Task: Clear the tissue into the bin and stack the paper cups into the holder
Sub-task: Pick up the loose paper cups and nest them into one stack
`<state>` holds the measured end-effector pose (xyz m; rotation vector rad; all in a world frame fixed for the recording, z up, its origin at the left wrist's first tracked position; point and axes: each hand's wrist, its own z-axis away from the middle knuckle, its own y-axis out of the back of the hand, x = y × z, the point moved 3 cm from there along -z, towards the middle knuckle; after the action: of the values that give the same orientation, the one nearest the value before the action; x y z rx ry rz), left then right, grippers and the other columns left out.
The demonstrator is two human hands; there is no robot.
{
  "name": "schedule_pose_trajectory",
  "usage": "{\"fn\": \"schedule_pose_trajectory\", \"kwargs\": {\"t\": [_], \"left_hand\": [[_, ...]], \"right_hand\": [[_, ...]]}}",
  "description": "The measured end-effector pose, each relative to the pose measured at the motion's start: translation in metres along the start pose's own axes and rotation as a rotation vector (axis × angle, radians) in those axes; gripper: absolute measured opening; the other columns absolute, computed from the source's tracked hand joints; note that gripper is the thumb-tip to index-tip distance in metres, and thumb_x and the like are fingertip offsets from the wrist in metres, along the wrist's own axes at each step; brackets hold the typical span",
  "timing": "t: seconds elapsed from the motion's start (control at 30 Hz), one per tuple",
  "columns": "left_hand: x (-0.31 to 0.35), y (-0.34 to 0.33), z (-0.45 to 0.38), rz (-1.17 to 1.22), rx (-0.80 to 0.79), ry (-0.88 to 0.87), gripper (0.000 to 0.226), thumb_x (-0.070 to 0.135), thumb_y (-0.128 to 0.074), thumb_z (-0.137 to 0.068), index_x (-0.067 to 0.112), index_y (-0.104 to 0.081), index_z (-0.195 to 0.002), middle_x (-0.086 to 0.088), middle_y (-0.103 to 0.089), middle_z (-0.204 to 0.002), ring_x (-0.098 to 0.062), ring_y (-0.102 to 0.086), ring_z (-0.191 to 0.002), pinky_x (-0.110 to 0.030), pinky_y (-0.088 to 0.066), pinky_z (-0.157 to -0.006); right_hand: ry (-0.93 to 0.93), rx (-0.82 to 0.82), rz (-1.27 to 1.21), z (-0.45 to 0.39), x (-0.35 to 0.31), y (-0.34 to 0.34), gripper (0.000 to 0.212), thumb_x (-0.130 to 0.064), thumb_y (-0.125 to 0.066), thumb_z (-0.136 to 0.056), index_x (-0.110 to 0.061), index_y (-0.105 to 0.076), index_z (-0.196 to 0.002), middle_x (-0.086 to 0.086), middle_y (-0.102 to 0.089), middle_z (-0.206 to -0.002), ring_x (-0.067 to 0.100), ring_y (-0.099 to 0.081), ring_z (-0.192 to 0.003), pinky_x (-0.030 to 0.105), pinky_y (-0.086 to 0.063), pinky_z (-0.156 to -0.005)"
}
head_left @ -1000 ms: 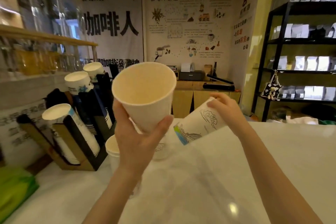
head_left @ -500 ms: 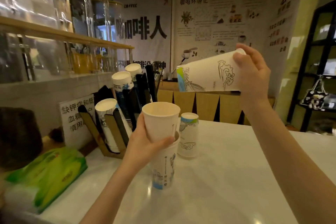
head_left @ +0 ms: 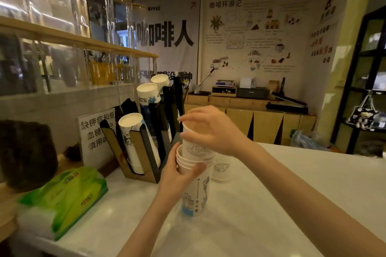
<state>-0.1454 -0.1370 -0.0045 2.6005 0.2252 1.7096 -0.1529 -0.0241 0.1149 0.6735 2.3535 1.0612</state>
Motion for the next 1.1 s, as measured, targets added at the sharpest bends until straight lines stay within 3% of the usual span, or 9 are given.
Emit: {"fn": "schedule_pose_trajectory", "kwargs": {"t": [0.1,0.17,0.3,0.5,0.7,0.83,0.93,1.0,1.1], "left_hand": [[0.0,-0.001,0.0,0.003,0.019,-0.028,0.102,0.067,-0.072,-0.046,0.043,-0.025,-0.133,0.012,-0.053,-0.126,-0.008,-0.051,-0.115,-0.037,-0.048,-0.093],[-0.001,-0.002,0.0,0.007,0.036,-0.029,0.103,0.067,-0.071,-0.043,0.042,-0.026,-0.132,0.013,-0.054,-0.122,-0.01,-0.052,-0.114,-0.036,-0.049,-0.091],[-0.002,-0.002,0.001,0.047,0.03,-0.046,0.099,0.066,-0.073,-0.042,0.052,-0.026,-0.128,0.027,-0.047,-0.119,-0.004,-0.047,-0.115,-0.024,-0.045,-0.086],[0.001,0.0,0.001,0.046,0.027,-0.096,0.074,0.056,-0.076,-0.05,0.066,-0.033,-0.11,0.027,-0.048,-0.118,0.001,-0.049,-0.11,-0.022,-0.046,-0.08],[0.001,0.006,-0.013,0.005,-0.012,-0.069,0.068,0.063,-0.076,-0.044,0.063,-0.038,-0.101,0.02,-0.055,-0.11,-0.002,-0.055,-0.101,-0.018,-0.046,-0.071],[0.011,0.013,-0.037,-0.027,-0.011,-0.039,0.061,0.056,-0.073,-0.046,0.047,-0.044,-0.099,0.012,-0.058,-0.104,-0.006,-0.062,-0.09,-0.019,-0.052,-0.061],[0.034,0.01,-0.061,0.115,0.017,-0.036,0.059,0.052,-0.072,-0.045,0.034,-0.051,-0.098,0.002,-0.062,-0.101,-0.003,-0.067,-0.076,-0.016,-0.052,-0.053],[0.055,0.002,-0.077,0.117,0.007,-0.08,0.06,0.052,-0.071,-0.045,0.03,-0.053,-0.098,0.0,-0.062,-0.1,-0.003,-0.067,-0.076,-0.015,-0.052,-0.053],[0.085,-0.012,-0.095,0.089,-0.025,-0.148,0.053,0.052,-0.068,-0.049,0.031,-0.053,-0.095,0.002,-0.062,-0.098,-0.006,-0.066,-0.079,-0.014,-0.051,-0.055]], "right_hand": [[-0.016,-0.12,-0.072,0.002,-0.001,-0.027,0.043,-0.054,-0.042,-0.085,-0.026,-0.063,-0.11,-0.001,-0.064,-0.114,0.007,-0.051,-0.102,0.023,-0.04,-0.08],[-0.072,-0.144,-0.143,0.008,0.003,-0.042,0.045,-0.052,-0.034,-0.088,-0.024,-0.067,-0.103,0.0,-0.067,-0.104,0.011,-0.056,-0.095,0.034,-0.047,-0.082],[-0.239,-0.111,-0.35,0.013,0.017,-0.048,0.049,-0.052,-0.023,-0.09,-0.033,-0.067,-0.1,-0.006,-0.066,-0.113,0.009,-0.051,-0.107,0.034,-0.037,-0.091],[-0.421,0.032,-0.767,0.014,0.036,-0.042,0.044,-0.042,-0.025,-0.095,-0.021,-0.06,-0.111,0.004,-0.062,-0.119,0.013,-0.055,-0.109,0.035,-0.037,-0.102],[-0.561,-0.179,-1.112,0.038,0.064,-0.057,0.034,-0.052,-0.044,-0.082,-0.032,-0.06,-0.105,-0.003,-0.063,-0.117,0.017,-0.057,-0.109,0.035,-0.043,-0.094],[-0.535,-0.436,-0.907,0.049,0.08,-0.059,0.067,-0.031,-0.07,-0.073,-0.031,-0.036,-0.131,-0.003,-0.059,-0.123,0.015,-0.056,-0.112,0.043,-0.042,-0.101],[-0.483,-0.554,-0.709,0.055,0.09,-0.062,0.072,-0.034,-0.079,-0.061,-0.035,-0.043,-0.123,-0.01,-0.062,-0.117,0.01,-0.058,-0.108,0.037,-0.048,-0.097],[-0.45,-0.5,-0.712,0.054,0.094,-0.054,0.054,-0.037,-0.079,-0.06,-0.041,-0.054,-0.107,-0.015,-0.066,-0.108,0.005,-0.062,-0.1,0.03,-0.052,-0.089],[-0.48,-0.318,-0.722,0.049,0.106,-0.029,0.052,-0.039,-0.079,-0.058,-0.042,-0.053,-0.104,-0.016,-0.065,-0.106,0.004,-0.062,-0.096,0.025,-0.054,-0.079]]}}
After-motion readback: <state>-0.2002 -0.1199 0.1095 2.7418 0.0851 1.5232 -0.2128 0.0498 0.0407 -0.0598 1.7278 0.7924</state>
